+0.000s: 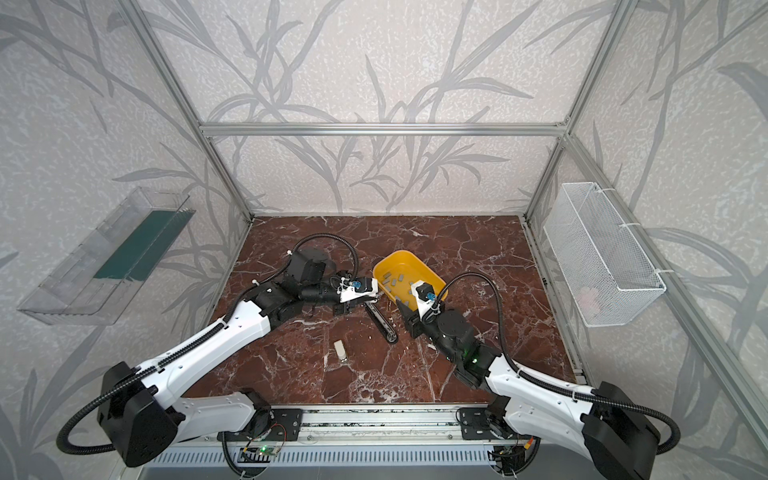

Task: Load the staples into the stapler
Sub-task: 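Pull the pink stapler's top open with the right gripper while the left holds the base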

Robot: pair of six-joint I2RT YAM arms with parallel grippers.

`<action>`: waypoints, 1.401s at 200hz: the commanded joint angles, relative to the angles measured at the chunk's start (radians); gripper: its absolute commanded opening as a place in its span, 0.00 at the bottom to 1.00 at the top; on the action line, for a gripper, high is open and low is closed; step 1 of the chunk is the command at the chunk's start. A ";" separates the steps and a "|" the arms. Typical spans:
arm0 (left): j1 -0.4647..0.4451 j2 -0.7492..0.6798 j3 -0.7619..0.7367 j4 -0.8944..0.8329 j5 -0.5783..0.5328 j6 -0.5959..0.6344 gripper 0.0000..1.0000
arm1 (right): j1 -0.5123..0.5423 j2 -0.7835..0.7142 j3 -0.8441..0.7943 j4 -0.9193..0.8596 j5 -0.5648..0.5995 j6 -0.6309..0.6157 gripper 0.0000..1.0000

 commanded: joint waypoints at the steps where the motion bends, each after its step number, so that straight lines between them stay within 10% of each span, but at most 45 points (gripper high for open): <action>1: 0.001 -0.003 0.027 -0.010 0.052 0.031 0.00 | 0.004 -0.018 -0.055 0.112 -0.090 -0.107 0.64; 164: 0.083 -0.042 0.031 -0.131 0.304 0.168 0.00 | 0.016 0.193 -0.020 0.347 -0.570 -0.158 0.85; 280: 0.080 -0.020 0.069 -0.264 0.479 0.284 0.00 | 0.026 0.257 0.022 0.296 -0.582 -0.191 0.82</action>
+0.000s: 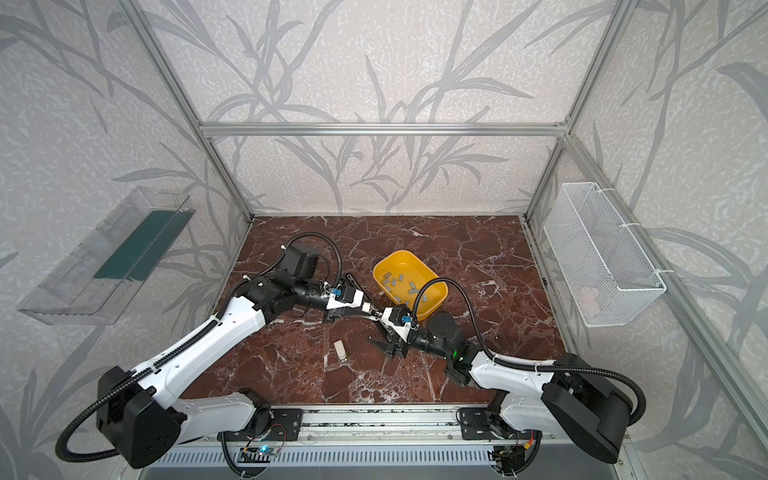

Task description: Load the staples into the stapler

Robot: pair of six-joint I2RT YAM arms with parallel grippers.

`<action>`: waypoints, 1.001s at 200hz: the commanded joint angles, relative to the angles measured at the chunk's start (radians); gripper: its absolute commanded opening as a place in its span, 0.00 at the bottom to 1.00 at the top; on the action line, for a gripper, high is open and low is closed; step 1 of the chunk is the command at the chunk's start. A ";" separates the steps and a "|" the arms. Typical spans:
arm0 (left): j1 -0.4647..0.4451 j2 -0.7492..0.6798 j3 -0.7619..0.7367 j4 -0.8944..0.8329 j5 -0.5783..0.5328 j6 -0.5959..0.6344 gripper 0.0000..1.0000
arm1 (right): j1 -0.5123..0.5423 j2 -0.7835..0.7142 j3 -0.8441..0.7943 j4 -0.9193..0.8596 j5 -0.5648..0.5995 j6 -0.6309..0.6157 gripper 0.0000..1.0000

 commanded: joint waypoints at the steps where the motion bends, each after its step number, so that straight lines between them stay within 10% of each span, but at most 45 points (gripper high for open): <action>1: -0.004 -0.007 0.030 -0.076 0.055 0.075 0.00 | 0.005 0.007 0.029 0.020 -0.028 -0.009 0.81; 200: -0.118 0.027 0.021 -0.128 -0.007 0.165 0.00 | 0.010 0.010 0.027 0.076 -0.074 0.065 0.47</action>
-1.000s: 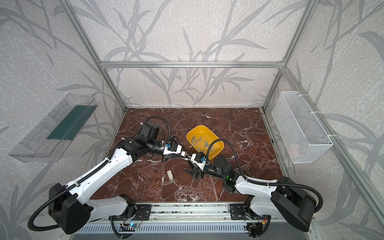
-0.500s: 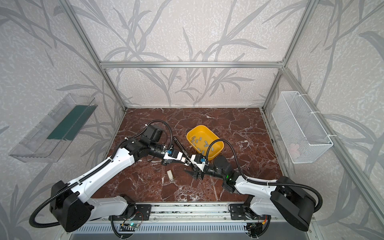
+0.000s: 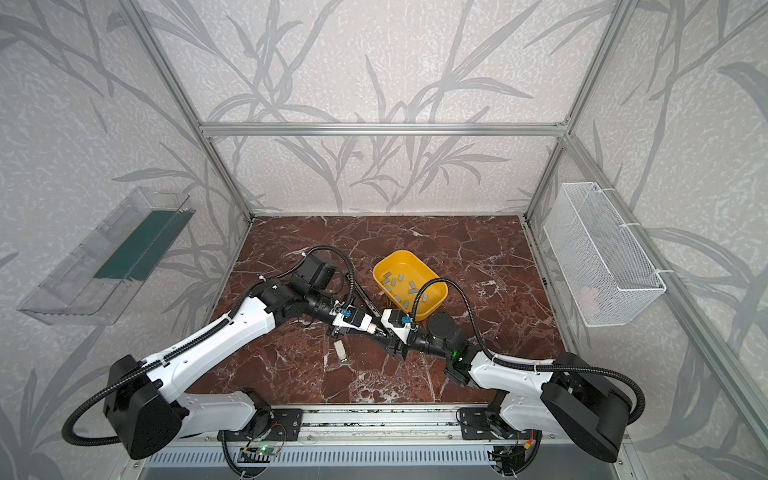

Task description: Load the staples into the stapler

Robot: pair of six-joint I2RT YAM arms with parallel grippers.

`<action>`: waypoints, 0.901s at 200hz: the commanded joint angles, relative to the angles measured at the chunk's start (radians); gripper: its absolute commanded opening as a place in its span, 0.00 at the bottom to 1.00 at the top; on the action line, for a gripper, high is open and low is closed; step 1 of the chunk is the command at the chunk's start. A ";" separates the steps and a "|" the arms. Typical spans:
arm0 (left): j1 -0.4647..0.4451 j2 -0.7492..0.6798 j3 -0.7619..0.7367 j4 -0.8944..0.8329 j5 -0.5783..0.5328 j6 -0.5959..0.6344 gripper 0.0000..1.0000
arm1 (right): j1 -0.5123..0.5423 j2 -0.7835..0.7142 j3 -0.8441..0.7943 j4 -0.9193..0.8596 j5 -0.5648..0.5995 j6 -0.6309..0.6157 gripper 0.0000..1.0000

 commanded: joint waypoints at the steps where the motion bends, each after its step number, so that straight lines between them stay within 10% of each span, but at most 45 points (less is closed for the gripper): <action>1: -0.005 -0.014 0.015 -0.005 0.022 0.011 0.00 | 0.004 0.008 0.026 0.057 -0.015 0.024 0.47; 68: -0.005 -0.027 -0.003 0.046 0.028 -0.023 0.00 | 0.004 0.027 0.030 0.082 -0.019 0.067 0.28; 107: 0.001 -0.088 -0.083 0.232 -0.074 -0.156 0.45 | 0.004 0.015 0.065 0.019 -0.004 0.143 0.23; 180: 0.094 -0.221 -0.224 0.596 -0.409 -0.318 0.56 | 0.004 -0.085 0.155 -0.336 0.205 0.182 0.05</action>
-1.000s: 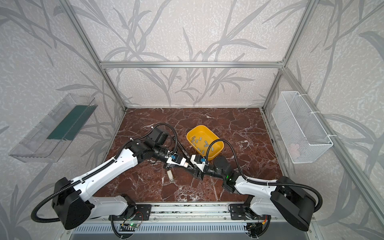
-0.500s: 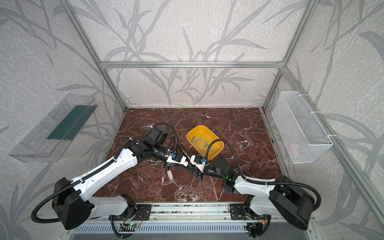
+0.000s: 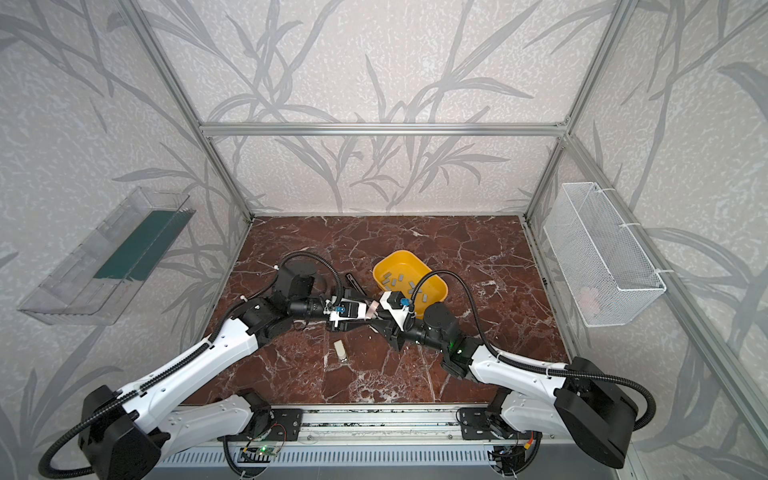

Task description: Load the staples into the stapler

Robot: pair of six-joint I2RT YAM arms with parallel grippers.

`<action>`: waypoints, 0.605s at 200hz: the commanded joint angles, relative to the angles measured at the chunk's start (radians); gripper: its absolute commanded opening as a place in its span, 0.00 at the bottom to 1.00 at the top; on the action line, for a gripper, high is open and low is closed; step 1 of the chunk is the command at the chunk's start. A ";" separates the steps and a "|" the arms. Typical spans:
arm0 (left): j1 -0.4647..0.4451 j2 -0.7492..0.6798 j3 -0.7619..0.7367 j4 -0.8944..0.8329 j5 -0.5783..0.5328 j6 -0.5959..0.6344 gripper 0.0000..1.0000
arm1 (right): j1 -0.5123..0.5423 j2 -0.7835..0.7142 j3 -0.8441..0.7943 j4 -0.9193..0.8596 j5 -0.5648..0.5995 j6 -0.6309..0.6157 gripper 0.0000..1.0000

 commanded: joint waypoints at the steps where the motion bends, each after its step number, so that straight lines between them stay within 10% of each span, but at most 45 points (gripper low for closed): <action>1: 0.041 -0.028 -0.026 0.185 -0.177 -0.068 0.56 | 0.004 -0.026 0.032 -0.118 0.087 0.020 0.04; 52: 0.131 -0.016 -0.080 0.380 -0.415 -0.116 0.57 | 0.004 0.095 0.179 -0.378 0.211 0.049 0.00; 121: 0.141 -0.003 -0.088 0.316 -0.377 -0.009 0.56 | 0.016 0.267 0.296 -0.506 0.192 0.107 0.00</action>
